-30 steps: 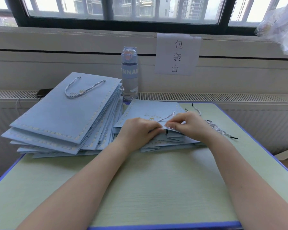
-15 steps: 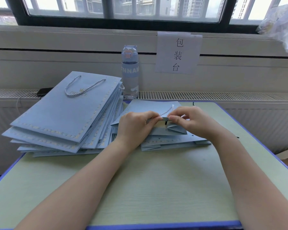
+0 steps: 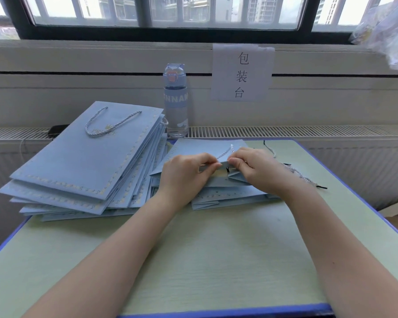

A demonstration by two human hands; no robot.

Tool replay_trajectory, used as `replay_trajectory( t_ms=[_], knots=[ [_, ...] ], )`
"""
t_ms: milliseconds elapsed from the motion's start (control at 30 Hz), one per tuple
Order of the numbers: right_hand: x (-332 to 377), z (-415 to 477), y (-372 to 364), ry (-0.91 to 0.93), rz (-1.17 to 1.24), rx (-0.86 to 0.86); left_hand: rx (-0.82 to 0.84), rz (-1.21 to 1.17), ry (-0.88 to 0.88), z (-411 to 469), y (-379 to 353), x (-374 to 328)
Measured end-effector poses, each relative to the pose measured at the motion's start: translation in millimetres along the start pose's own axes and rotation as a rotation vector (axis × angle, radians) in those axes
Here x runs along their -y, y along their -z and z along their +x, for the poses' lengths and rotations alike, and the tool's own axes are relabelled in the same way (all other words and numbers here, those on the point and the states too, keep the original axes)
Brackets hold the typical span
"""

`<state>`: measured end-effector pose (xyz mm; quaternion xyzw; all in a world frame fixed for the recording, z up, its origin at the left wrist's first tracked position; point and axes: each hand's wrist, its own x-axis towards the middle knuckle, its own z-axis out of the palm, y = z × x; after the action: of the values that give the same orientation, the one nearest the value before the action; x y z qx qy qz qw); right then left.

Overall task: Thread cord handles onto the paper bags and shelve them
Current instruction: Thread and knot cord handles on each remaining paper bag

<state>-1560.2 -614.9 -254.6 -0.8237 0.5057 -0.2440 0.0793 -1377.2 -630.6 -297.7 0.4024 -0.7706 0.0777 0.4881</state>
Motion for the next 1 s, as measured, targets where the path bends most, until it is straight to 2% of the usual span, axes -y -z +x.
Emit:
replay_trajectory(
  t_ms=[100,267,567,1000],
  knots=[
    [1,3,-3,-0.034,0.012,-0.071,-0.030,0.006,-0.074,0,0,-2],
    [5,1,-3,-0.110,0.171,-0.160,-0.119,0.049,-0.254,0,2,0],
    [13,0,-6,-0.086,0.293,-0.261,-0.223,0.117,-0.282,-2,-4,-3],
    [14,-1,-6,-0.045,0.373,-0.218,-0.048,0.109,-0.352,1,1,1]
  ],
)
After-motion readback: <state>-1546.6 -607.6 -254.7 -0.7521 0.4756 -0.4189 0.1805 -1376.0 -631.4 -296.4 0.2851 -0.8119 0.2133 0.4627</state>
